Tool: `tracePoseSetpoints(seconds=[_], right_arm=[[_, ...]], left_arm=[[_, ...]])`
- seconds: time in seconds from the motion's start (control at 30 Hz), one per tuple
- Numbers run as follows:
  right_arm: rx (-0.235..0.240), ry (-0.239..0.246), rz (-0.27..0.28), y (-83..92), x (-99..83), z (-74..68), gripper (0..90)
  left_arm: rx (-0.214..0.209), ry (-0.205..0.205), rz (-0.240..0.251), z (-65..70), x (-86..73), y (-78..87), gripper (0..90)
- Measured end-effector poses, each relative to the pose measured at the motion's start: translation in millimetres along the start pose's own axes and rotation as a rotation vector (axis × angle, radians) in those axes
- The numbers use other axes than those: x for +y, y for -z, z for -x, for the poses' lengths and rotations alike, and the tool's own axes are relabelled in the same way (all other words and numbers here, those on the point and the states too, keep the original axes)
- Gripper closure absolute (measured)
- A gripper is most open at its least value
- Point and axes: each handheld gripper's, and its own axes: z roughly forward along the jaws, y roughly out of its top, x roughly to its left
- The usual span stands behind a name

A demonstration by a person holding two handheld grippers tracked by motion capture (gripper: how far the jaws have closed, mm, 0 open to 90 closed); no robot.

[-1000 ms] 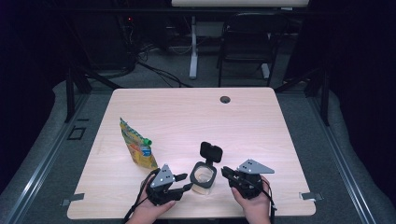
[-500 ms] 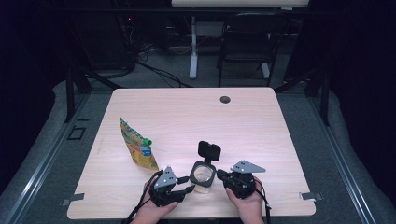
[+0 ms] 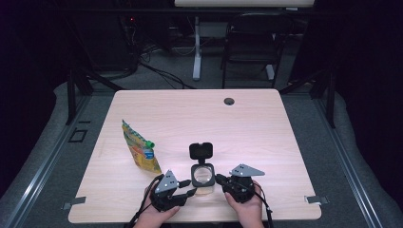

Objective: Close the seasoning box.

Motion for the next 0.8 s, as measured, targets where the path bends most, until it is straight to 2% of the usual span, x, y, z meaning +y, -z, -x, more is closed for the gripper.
tracePoseSetpoints(seconds=[0.07,0.17,0.53,0.8], right_arm=[[0.004,0.014,-0.005,1.0,-1.5,-2.7,85.4],[0.011,0.023,-0.010,1.3,-2.2,-6.0,85.4],[0.013,0.042,-0.018,1.0,-3.0,-7.8,82.7],[-0.007,0.075,-0.017,11.5,-1.0,-8.2,78.1]], left_arm=[[0.006,-0.008,-0.001,-1.3,-0.3,1.2,60.6],[0.015,0.008,-0.002,-2.6,-1.1,2.7,60.4],[0.009,0.009,0.004,-3.8,-1.5,4.7,61.3],[0.016,0.001,0.009,-2.8,3.5,18.6,61.6]])
